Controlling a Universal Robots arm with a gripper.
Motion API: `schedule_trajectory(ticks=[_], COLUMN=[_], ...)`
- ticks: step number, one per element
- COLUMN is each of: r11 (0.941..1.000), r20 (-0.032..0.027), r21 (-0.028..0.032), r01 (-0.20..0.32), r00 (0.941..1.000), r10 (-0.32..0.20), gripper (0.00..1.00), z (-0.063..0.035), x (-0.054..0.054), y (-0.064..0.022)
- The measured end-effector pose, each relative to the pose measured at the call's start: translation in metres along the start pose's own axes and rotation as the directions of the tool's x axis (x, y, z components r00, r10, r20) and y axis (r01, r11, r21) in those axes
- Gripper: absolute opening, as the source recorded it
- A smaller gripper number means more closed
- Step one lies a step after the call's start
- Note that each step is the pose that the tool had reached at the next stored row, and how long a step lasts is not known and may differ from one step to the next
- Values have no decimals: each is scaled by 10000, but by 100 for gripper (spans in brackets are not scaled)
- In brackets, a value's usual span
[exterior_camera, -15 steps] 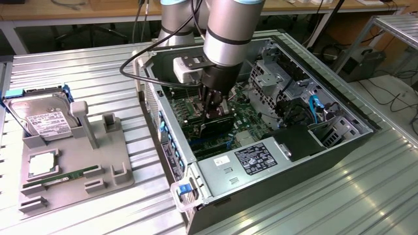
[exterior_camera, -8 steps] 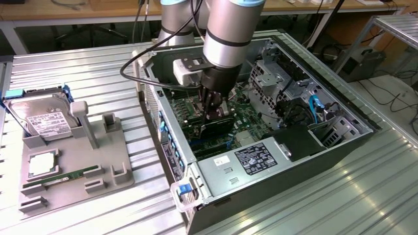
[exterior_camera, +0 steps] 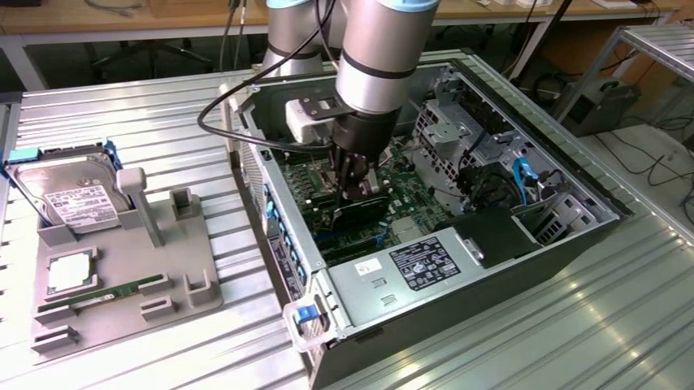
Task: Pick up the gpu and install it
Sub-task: 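Insert the gpu into the slot, then press down on the gpu until it lock into place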
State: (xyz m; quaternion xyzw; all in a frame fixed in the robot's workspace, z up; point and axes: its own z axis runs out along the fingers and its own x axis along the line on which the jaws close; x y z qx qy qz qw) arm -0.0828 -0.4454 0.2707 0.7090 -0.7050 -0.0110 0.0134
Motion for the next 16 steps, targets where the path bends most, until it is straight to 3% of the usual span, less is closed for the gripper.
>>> schedule_trajectory(ticks=[4, 8, 16], r11=[10000, 10000, 10000], r20=[13, 2, 3], r21=[6, -1, 0], r01=[-2, -1, 0], r00=[10000, 10000, 10000], r10=[2, 1, 0], gripper=[11, 11, 11], z=[-50, -334, -367], x=[-1, 0, 1], y=[2, 12, 13])
